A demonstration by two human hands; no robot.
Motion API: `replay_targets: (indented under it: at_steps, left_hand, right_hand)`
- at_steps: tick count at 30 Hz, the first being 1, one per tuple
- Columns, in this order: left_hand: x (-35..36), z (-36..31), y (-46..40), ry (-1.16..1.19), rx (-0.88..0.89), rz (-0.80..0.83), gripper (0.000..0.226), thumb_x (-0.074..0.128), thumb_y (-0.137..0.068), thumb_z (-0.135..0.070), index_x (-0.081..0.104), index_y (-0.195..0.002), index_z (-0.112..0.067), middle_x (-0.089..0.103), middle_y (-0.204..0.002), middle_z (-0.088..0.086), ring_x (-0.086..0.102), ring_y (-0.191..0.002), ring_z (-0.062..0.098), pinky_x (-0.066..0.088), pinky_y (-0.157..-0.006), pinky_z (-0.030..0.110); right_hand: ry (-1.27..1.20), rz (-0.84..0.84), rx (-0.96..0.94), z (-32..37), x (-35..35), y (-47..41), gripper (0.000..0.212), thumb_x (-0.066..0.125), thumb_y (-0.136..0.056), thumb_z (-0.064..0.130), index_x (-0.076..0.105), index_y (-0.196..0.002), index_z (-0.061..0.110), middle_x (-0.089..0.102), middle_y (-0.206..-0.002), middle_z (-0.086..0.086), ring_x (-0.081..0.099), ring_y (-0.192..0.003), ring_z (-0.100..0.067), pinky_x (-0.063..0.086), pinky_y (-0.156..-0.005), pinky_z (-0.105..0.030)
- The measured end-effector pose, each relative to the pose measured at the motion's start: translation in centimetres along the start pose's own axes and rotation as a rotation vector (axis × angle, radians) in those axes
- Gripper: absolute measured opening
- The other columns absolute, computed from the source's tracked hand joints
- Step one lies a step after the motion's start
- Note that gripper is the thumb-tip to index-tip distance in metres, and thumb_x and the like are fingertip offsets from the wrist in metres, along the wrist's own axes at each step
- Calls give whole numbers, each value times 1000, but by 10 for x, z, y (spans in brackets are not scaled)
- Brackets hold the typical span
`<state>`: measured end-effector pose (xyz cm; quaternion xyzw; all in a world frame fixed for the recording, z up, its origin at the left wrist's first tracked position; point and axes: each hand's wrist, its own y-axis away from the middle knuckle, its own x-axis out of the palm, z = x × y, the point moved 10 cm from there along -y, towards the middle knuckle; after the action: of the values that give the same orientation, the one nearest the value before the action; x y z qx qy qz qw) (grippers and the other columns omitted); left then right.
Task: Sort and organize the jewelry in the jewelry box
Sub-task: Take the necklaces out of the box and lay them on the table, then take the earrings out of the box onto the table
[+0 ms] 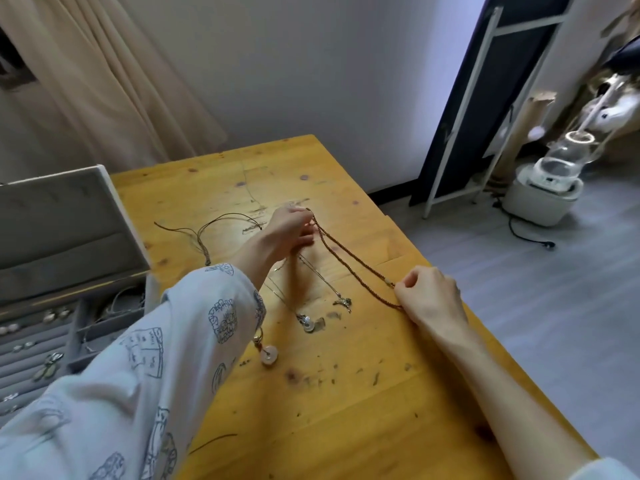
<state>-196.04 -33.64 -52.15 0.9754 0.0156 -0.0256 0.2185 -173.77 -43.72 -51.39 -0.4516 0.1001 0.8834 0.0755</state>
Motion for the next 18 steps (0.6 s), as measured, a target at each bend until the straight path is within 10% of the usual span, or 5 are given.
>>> replay_targets:
  at_steps: [9, 18]
  left_hand:
    - [-34, -6, 18, -121, 87, -116, 26, 48, -93, -7, 56, -117, -3, 53, -108, 9, 55, -95, 23, 50, -71, 26]
    - [-82, -1, 131, -126, 189, -50, 21, 47, -94, -11, 59, -112, -10, 64, -100, 7, 63, -87, 16, 51, -80, 29]
  right_hand:
    - [80, -15, -47, 9, -9, 12, 28, 52, -91, 30, 56, -107, 7, 55, -113, -12, 54, -103, -31, 42, -79, -35]
    - [-81, -27, -375, 109, 6, 68, 27, 48, -92, 32, 61, -105, 11, 65, -102, -7, 61, -90, -24, 51, -74, -36]
